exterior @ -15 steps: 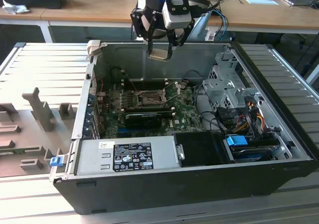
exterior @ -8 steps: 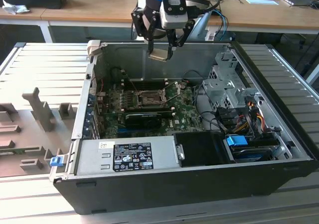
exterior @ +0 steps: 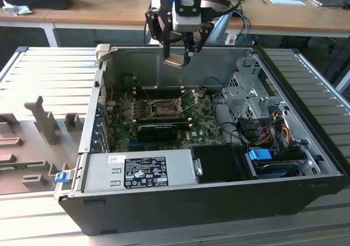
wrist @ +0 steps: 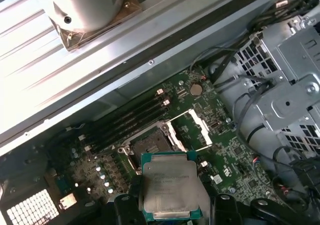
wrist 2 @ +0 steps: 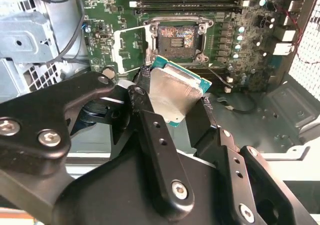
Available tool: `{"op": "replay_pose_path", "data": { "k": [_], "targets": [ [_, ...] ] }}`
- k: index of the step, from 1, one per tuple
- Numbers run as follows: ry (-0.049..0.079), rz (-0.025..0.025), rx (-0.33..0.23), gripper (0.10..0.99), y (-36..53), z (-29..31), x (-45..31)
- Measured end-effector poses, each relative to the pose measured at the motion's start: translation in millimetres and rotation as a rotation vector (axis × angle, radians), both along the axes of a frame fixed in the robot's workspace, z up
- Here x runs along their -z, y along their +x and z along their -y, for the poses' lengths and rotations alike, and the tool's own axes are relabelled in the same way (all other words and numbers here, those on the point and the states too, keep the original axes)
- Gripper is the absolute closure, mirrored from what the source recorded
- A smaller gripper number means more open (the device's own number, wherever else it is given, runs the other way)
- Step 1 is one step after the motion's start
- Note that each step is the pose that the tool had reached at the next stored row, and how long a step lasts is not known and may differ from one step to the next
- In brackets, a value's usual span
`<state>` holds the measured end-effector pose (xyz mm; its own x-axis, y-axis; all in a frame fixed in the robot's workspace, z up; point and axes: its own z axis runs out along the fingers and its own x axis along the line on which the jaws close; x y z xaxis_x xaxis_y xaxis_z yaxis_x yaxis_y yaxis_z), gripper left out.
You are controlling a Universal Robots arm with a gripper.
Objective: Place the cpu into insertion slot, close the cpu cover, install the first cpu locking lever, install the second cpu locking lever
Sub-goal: 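Place the cpu into insertion slot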
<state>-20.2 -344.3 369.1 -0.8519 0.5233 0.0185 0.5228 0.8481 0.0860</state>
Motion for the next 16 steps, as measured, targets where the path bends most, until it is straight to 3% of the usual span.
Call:
{"op": "replay_pose_path", "data": {
  "k": [2, 7, 16],
  "targets": [
    [0.0, 0.0, 0.045, 0.557, 0.1, 0.0, 0.3],
    [0.0, -0.0001, 0.092, 0.557, 0.1, 0.0, 0.9],
    [0.0, 0.0, 0.126, 0.557, 0.1, 0.0, 2.0]
  ]
}}
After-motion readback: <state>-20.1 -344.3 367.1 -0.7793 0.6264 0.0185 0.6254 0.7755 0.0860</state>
